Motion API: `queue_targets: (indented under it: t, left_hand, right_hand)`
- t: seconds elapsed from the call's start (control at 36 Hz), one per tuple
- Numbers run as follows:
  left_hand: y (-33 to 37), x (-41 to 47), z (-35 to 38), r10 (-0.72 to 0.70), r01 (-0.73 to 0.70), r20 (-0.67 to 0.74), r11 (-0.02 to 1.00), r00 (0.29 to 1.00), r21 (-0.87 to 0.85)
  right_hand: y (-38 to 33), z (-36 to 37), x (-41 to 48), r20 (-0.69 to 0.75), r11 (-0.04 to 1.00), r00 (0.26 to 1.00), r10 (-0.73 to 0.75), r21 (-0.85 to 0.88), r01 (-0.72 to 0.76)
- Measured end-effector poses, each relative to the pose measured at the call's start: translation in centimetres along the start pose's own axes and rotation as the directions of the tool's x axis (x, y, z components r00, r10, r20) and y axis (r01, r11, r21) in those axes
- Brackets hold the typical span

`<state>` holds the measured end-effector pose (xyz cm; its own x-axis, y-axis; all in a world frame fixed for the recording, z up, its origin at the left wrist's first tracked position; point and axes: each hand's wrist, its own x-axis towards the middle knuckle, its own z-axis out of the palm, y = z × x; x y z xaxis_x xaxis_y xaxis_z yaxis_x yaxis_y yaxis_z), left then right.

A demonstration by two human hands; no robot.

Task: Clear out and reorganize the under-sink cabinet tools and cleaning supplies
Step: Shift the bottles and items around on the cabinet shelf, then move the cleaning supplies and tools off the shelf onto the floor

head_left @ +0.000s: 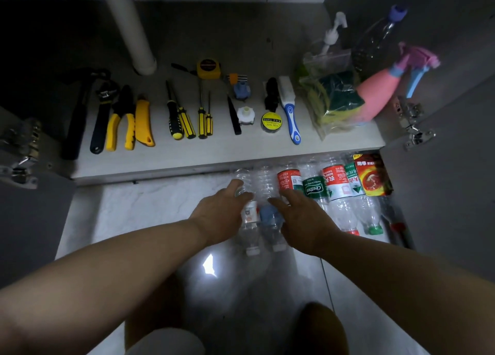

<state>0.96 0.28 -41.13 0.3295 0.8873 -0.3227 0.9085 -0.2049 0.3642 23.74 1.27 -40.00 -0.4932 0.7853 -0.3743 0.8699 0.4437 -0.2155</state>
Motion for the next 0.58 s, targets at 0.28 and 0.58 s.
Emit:
queue_targets:
  t: [0.28,0.58]
  left_hand:
    - [-0.1,2.0,-4.9,0.058,-0.070,-0.232,0.997,0.971,-0.043]
    - [-1.2,5.8,-10.0,0.084,-0.119,-0.386,0.991,0.919,-0.067]
  right_hand:
    - [-0.3,-4.3,2.4,-0.262,0.988,0.965,-0.011,0.144,0.051]
    - [1.6,-11.7,6.8,-0.501,0.981,0.843,0.196,0.096,-0.171]
